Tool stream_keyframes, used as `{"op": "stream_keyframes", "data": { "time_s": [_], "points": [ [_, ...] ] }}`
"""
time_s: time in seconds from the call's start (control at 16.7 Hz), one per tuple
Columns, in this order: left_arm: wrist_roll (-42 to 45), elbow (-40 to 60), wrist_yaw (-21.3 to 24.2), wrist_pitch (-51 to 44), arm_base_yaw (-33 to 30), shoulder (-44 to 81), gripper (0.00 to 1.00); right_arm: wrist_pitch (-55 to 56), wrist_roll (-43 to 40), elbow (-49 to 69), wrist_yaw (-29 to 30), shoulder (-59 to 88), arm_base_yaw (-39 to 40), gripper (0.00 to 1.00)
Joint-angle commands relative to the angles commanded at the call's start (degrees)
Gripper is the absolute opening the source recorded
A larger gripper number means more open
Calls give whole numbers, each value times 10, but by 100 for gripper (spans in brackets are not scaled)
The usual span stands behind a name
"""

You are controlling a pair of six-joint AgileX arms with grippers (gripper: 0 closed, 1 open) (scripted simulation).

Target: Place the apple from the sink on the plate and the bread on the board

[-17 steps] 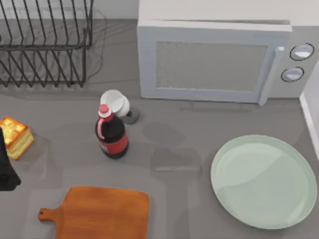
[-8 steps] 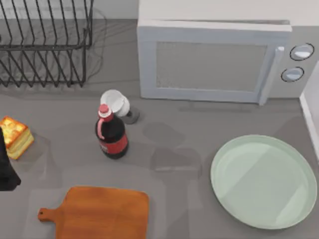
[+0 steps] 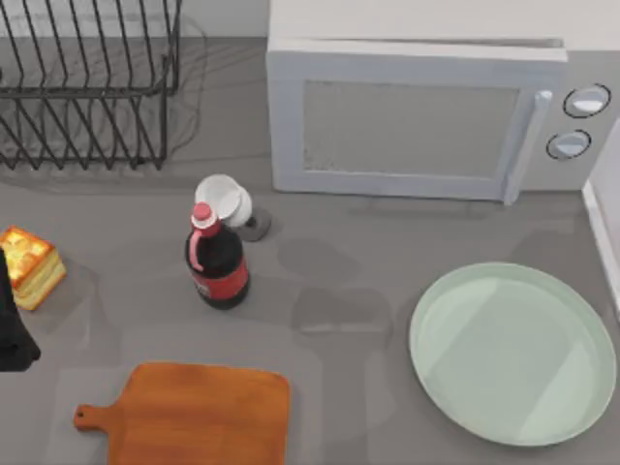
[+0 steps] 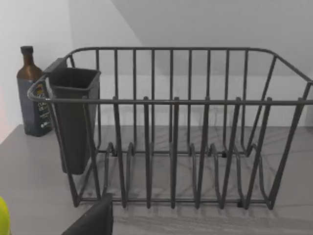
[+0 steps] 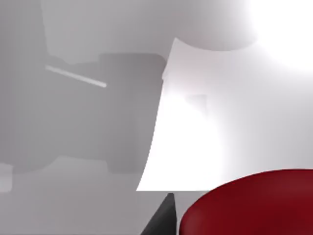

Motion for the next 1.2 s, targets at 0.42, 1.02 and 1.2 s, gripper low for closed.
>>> {"op": "stream_keyframes", "data": {
  "time_s": [0.42,1.02,1.2],
  "points": [
    [0,0,0,0,0,0,100,-53,121,-8,0,-75,21,0],
    [0,0,0,0,0,0,100,-153,390,-105,3,-217,201,0],
    [0,0,0,0,0,0,100,-161,434,-123,5,-240,288,0]
  ]
}}
